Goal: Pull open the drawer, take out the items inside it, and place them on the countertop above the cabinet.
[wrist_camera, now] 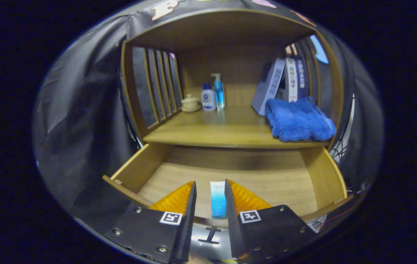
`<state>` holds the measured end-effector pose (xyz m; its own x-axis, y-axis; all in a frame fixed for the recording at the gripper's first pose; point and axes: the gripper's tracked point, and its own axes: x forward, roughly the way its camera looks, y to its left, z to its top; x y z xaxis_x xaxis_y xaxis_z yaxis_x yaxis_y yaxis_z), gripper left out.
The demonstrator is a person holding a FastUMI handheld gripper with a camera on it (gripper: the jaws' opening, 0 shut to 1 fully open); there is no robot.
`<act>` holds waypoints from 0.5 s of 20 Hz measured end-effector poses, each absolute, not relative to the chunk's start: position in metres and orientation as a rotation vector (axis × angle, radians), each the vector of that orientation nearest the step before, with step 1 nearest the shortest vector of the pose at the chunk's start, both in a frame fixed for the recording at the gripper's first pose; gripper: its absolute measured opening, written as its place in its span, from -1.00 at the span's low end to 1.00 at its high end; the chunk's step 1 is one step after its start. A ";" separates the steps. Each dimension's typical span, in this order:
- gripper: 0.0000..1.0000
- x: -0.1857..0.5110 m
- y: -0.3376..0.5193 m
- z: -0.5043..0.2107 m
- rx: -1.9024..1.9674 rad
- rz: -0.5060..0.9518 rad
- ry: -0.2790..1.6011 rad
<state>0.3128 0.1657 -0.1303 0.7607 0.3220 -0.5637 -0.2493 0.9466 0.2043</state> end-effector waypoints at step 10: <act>0.03 0.329 0.176 -0.227 -0.039 0.341 1.069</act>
